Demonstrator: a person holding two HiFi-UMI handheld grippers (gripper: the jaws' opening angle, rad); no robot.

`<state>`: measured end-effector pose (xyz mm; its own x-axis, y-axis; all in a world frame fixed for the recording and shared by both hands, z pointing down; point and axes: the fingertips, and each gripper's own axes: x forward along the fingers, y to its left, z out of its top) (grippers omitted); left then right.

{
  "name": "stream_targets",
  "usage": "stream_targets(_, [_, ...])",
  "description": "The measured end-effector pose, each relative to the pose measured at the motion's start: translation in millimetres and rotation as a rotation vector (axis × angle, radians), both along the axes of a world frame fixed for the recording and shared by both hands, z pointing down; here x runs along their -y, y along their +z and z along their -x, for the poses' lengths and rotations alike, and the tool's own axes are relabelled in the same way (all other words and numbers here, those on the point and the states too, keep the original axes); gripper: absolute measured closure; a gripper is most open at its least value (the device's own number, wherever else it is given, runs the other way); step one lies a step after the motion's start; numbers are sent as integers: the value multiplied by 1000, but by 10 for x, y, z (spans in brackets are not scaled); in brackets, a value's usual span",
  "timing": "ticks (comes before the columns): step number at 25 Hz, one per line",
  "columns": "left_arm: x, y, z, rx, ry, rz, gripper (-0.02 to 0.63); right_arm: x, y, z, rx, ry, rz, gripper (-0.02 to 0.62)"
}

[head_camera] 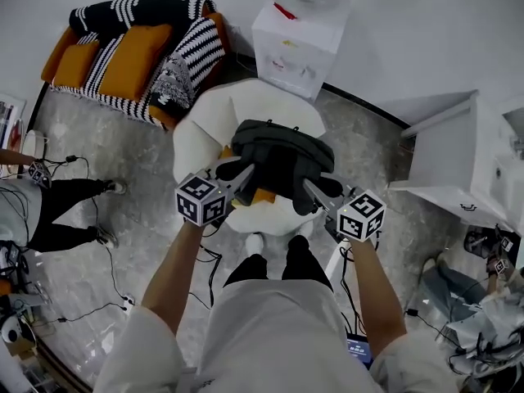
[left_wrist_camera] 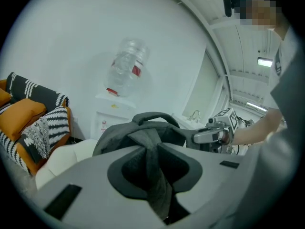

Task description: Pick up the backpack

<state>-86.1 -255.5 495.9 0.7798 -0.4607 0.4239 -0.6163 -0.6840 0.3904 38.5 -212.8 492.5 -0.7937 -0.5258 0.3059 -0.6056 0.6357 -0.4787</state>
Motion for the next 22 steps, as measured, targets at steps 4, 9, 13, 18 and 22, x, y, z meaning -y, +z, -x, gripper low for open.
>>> stream_targets(4, [-75,-284,115,-36,-3,-43,551,-42,-293,97,-5,-13,-53,565])
stream_targets(9, [-197,-612,263,-62,18,-95,551,-144,-612,233,2,-1,-110,563])
stream_targets(13, [-284,-834,378,-81,26,-138,549,-217,-822,347,14,10,-149,563])
stream_targets(18, [-406,-1112,478,-101,40,-194,549,-323,-1071,443,32,23,-196,563])
stream_targets(22, [-467,-1328,533,-114,37,-236,549,-369,-1270,495,27,15,-233,563])
